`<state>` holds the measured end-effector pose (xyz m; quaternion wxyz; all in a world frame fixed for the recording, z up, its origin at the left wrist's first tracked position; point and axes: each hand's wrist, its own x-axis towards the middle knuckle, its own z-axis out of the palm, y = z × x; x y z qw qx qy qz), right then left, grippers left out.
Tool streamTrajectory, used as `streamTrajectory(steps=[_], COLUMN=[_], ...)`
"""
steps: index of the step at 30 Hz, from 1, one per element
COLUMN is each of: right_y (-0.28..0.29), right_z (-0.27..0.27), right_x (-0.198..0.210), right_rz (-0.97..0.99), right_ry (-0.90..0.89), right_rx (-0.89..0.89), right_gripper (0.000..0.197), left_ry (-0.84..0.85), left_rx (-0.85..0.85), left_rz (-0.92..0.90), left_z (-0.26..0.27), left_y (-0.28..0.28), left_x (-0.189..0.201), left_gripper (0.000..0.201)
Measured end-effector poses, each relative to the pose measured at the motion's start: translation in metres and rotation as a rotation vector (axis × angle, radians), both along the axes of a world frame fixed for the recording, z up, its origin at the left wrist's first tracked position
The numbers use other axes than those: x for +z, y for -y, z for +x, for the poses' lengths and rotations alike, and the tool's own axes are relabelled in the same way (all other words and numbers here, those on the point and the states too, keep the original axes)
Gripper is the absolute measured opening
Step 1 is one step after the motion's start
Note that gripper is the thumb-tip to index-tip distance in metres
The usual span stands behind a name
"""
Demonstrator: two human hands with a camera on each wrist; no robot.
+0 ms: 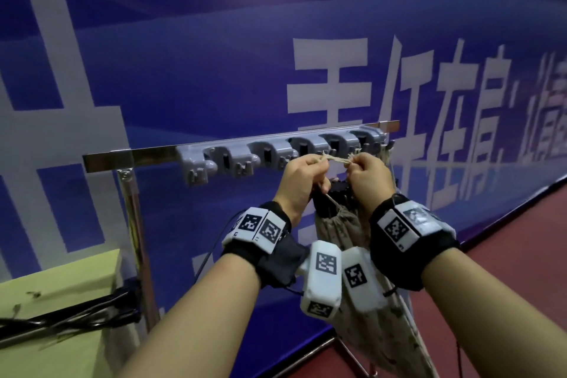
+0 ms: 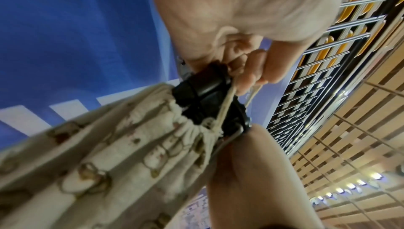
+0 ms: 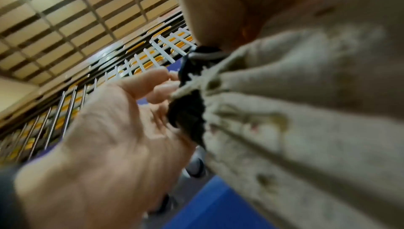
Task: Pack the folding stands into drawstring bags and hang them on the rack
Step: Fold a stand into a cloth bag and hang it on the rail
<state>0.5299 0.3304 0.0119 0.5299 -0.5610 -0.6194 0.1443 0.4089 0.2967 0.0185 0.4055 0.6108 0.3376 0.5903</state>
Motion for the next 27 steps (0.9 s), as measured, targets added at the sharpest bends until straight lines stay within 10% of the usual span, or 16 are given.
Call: streamTrajectory(steps=[27], right_y=[-0.080], right_z=[-0.003], right_x=[-0.017], right_rz=[-0.032], right_ry=[-0.059], right_rx=[-0.013], right_gripper=[0.020], left_ry=[-0.095], left_rx=[0.340], left_rz=[-0.113], left_z=[0.023], left_y=[-0.086], left_x=[-0.013], left_gripper=[0.033])
